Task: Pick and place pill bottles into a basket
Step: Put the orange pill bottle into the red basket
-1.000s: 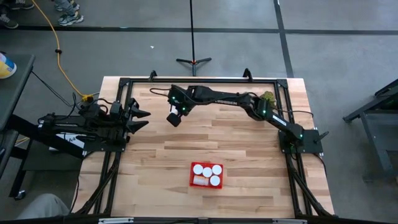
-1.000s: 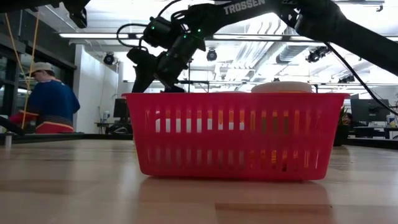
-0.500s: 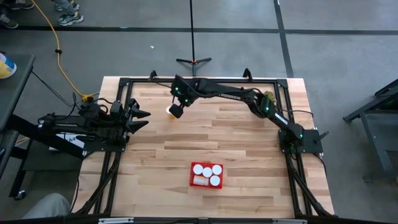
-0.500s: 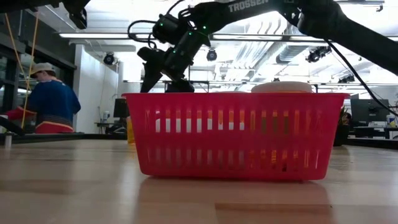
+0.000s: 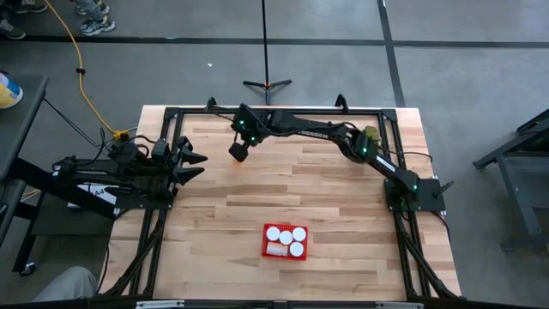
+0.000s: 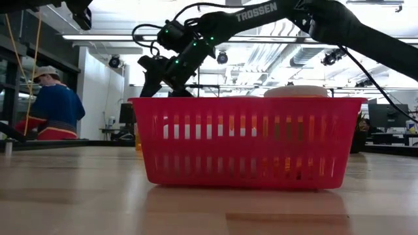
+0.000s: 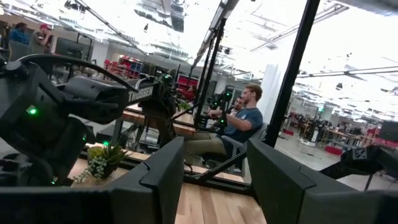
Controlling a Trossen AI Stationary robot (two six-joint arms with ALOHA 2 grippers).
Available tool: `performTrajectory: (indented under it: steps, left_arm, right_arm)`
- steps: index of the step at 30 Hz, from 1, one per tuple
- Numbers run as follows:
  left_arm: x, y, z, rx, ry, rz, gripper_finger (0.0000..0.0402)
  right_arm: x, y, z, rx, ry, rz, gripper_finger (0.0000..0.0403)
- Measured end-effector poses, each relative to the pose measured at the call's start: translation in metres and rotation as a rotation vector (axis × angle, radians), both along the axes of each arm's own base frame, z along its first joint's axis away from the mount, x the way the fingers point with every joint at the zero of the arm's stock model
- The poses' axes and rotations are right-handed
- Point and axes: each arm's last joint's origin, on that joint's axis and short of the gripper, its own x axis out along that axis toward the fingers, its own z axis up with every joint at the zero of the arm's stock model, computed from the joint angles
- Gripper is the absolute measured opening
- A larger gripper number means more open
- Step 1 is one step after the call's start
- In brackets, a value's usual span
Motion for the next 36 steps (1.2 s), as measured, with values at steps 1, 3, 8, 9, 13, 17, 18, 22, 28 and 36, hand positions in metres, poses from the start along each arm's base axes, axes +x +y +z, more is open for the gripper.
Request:
performTrajectory:
  steps: [1, 3, 8, 9, 13, 17, 18, 22, 28, 36]
  left_arm:
    - [0.000, 0.000, 0.000, -0.006, 0.000, -0.002, 0.0211]
    - [0.000, 0.000, 0.000, -0.014, 0.001, -0.005, 0.0211]
    - [0.000, 0.000, 0.000, -0.015, 0.001, -0.005, 0.0211]
    - [0.000, 0.000, 0.000, -0.015, 0.002, -0.005, 0.0211]
    - [0.000, 0.000, 0.000, -0.015, 0.004, -0.004, 0.0211]
    - [0.000, 0.000, -0.001, -0.014, 0.006, -0.005, 0.0211]
    - [0.000, 0.000, -0.001, -0.014, 0.006, -0.004, 0.0211]
    - [0.000, 0.000, -0.001, -0.014, 0.006, -0.004, 0.0211]
    - [0.000, 0.000, -0.001, -0.015, 0.006, -0.005, 0.0211]
    - [0.000, 0.000, -0.001, -0.015, 0.006, -0.005, 0.0211]
  right_arm:
    - [0.000, 0.000, 0.000, 0.000, -0.001, 0.000, 0.0333]
    - [0.001, 0.001, -0.005, 0.026, 0.006, 0.009, 0.0333]
    - [0.005, 0.004, -0.019, 0.029, 0.034, 0.010, 0.0333]
    - [0.006, 0.004, -0.020, 0.029, 0.028, 0.012, 0.0333]
    - [0.007, 0.007, -0.019, 0.031, 0.015, 0.021, 0.0333]
    - [0.007, 0.006, -0.019, 0.025, 0.013, 0.015, 0.0333]
    - [0.007, 0.006, -0.019, 0.024, 0.013, 0.015, 0.0333]
    - [0.008, 0.005, -0.023, 0.026, 0.019, 0.015, 0.0333]
    - [0.011, 0.007, -0.027, 0.025, 0.012, 0.019, 0.0333]
    - [0.013, 0.007, -0.030, 0.018, 0.003, 0.018, 0.0333]
